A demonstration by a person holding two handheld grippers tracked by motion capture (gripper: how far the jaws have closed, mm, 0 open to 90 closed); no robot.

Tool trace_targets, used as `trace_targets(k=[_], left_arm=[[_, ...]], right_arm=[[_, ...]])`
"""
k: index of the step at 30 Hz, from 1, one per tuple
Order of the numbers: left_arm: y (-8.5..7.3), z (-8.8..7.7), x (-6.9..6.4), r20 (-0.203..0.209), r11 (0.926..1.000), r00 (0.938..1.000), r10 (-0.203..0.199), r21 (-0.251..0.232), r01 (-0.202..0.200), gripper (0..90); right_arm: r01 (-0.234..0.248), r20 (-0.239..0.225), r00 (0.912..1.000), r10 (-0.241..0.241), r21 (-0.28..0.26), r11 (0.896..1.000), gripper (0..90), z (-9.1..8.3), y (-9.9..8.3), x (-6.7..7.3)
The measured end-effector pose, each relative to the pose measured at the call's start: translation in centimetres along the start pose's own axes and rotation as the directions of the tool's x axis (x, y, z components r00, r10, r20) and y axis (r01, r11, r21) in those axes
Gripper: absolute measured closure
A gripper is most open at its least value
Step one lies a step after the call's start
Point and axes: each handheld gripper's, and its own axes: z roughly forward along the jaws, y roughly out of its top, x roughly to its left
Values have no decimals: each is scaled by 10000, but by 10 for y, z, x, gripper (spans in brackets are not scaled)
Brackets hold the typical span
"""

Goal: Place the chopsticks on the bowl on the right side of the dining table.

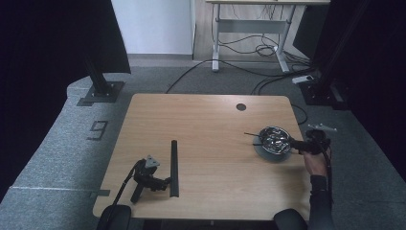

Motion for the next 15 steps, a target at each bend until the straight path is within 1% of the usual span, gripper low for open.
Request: trace_targets(k=[2,3,5,6,8,10,12,13,15], left_arm=[[0,0,0,-1,10000,10000,-6,-7,6,0],[0,0,0,-1,10000,10000,-6,-5,6,0],[0,0,0,0,10000,10000,-3,0,3,0],[0,0,0,0,10000,10000,10,11,-10,0],[0,0,0,-3,10000,10000,-17,-13,17,0],[0,0,0,-2,10000,10000,-1,0,1,0],[0,0,0,-3,10000,10000,-5,-5,5,0],[0,0,0,-3,10000,10000,-7,-5,7,0],[0,0,0,-2,10000,10000,8,8,-8,0]], right_arm=[[170,-54,9998,-170,35,9998,0,2,5,7],[252,-115,9996,-253,-39,9997,0,4,7,10],[288,-155,9995,-286,136,9995,0,8,12,17],[377,-137,9992,-375,193,9991,0,10,14,21],[545,-211,9983,-540,239,9982,0,16,19,30],[602,-275,9979,-591,412,9973,0,24,25,39],[827,-289,9963,-813,504,9953,0,31,29,48],[821,-343,9962,-804,544,9951,0,34,31,51],[1000,-301,9947,-982,664,9928,0,41,33,59]])
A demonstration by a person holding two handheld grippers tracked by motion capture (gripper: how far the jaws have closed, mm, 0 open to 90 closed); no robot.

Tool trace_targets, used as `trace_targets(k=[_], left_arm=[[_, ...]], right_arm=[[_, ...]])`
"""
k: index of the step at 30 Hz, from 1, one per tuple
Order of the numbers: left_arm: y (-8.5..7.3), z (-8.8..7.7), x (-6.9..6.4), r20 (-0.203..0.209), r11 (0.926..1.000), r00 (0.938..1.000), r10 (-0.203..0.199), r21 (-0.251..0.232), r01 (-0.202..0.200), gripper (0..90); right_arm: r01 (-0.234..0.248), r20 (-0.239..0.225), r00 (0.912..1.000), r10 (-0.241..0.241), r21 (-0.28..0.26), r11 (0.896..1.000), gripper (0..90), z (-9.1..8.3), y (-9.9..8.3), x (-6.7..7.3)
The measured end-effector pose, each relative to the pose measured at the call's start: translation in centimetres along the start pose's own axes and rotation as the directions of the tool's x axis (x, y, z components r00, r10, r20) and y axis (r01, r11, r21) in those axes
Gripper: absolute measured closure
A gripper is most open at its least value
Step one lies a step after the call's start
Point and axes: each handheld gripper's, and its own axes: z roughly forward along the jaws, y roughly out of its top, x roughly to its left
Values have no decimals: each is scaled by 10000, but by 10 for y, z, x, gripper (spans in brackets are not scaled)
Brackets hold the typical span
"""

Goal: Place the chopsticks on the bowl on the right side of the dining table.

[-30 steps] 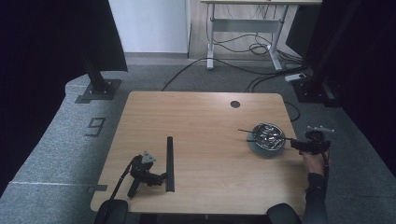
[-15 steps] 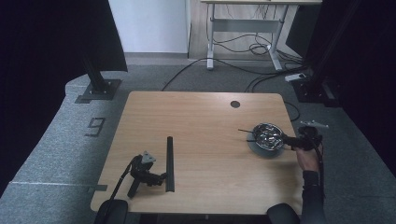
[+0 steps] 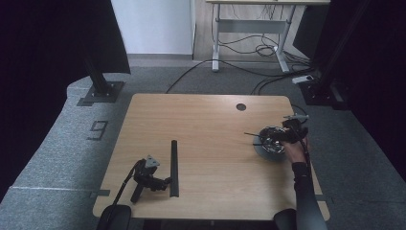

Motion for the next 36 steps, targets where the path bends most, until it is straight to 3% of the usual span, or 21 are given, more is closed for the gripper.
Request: trace_targets(k=[9,17,20,23,26,30,36], left_arm=[[0,0,0,1,10000,10000,-17,-15,17,0],[0,0,0,2,10000,10000,-18,-15,18,0],[0,0,0,1,10000,10000,-15,-13,15,0],[0,0,0,3,10000,10000,-20,-15,20,0],[0,0,0,1,10000,10000,-19,-16,19,0],[0,0,0,1,10000,10000,-13,-13,13,0],[0,0,0,1,10000,10000,-18,-18,18,0]], right_arm=[[378,439,9983,-394,365,9986,0,19,3,11],[683,303,9970,-707,734,9950,0,18,-1,11],[961,249,9949,-981,739,9926,0,12,-2,13],[784,93,9968,-788,305,9965,0,-4,-2,10],[737,-59,9973,-736,301,9968,0,-20,-7,4],[535,93,9985,-537,142,9985,0,-37,-21,-4],[359,287,9989,-360,58,9993,0,-38,-43,-9]])
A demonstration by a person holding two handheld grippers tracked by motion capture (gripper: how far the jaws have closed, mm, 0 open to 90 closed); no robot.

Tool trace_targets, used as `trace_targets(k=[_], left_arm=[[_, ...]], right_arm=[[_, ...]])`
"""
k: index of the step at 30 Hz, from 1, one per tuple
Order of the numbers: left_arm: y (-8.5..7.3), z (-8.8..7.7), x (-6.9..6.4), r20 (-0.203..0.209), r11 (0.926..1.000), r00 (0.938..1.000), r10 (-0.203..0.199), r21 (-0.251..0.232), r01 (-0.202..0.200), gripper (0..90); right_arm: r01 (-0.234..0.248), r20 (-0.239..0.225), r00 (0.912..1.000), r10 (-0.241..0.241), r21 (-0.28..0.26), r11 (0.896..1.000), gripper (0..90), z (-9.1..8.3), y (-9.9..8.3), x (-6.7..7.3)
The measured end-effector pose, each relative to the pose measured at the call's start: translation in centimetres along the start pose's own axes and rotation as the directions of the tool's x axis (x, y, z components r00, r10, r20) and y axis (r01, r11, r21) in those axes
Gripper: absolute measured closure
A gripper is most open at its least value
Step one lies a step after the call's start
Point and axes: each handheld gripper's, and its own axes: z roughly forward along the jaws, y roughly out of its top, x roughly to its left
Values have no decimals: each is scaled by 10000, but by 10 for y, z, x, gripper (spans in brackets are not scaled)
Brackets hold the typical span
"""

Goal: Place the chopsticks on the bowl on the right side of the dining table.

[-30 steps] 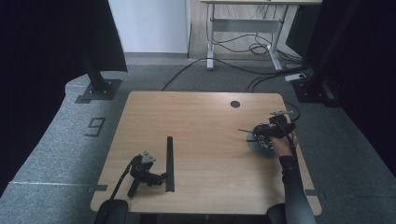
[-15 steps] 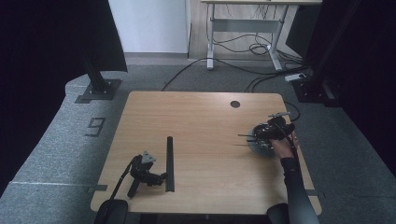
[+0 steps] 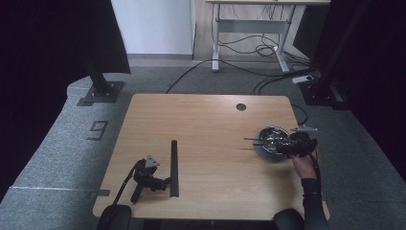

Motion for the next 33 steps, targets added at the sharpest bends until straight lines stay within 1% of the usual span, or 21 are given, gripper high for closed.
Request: trace_targets(k=[2,3,4,6,8,15,17,22,33], left_arm=[[0,0,0,-1,10000,10000,-2,0,2,0],[0,0,0,0,10000,10000,1,0,-1,0],[0,0,0,0,10000,10000,6,6,-6,0],[0,0,0,-1,10000,10000,6,6,-6,0],[0,0,0,-1,10000,10000,9,6,-9,0],[0,0,0,-1,10000,10000,7,7,-7,0],[0,0,0,-1,10000,10000,7,6,-7,0],[0,0,0,-1,10000,10000,8,7,-8,0],[0,0,0,-1,10000,10000,8,5,-8,0]], right_arm=[[22,18,10000,-23,87,10000,0,3,-2,0],[-8,58,10000,8,-15,10000,0,4,-4,0],[-35,59,10000,35,-8,10000,0,5,-4,1],[51,86,9999,-51,-11,10000,0,6,-5,3],[47,133,9999,-45,-164,9999,0,7,-7,5],[-151,59,9999,151,-2,9999,0,14,-15,1],[-143,46,9999,143,79,9999,0,15,-15,1],[-89,-3,10000,89,54,9999,0,16,-15,3],[-133,-17,9999,133,63,9999,0,22,-16,1]])
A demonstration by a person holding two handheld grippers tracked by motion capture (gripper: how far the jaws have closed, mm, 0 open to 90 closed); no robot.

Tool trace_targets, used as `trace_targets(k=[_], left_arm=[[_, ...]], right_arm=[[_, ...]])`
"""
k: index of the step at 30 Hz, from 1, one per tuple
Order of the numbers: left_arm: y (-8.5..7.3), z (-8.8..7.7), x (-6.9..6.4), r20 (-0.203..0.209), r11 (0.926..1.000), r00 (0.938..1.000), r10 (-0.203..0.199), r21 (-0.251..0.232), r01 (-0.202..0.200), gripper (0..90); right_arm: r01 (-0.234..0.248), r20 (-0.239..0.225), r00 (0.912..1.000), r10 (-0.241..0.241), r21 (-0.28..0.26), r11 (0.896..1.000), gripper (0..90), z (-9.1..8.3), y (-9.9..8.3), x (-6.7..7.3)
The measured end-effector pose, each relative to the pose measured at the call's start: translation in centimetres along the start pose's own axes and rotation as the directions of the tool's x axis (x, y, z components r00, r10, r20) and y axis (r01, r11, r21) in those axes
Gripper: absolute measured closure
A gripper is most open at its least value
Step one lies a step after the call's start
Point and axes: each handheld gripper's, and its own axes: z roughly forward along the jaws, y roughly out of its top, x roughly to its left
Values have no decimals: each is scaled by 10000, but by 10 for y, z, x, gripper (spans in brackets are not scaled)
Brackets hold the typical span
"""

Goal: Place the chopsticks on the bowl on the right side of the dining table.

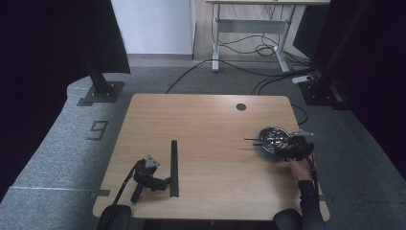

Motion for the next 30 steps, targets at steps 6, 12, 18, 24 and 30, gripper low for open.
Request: trace_targets(k=[6,12,18,24,30], left_arm=[[0,0,0,0,10000,10000,-2,1,2,0],[0,0,0,-1,10000,10000,0,2,0,0],[0,0,0,-1,10000,10000,-1,1,1,0],[0,0,0,0,10000,10000,-1,3,1,0],[0,0,0,0,10000,10000,-4,0,4,0]], right_arm=[[-54,29,10000,54,52,10000,0,1,0,-2],[-34,67,10000,33,52,10000,0,2,0,-2],[-47,60,10000,48,-114,9999,0,-4,0,-4],[16,-5,10000,-16,-186,9998,0,-7,1,-3],[109,-168,9998,-114,-282,9995,0,-14,2,0]])
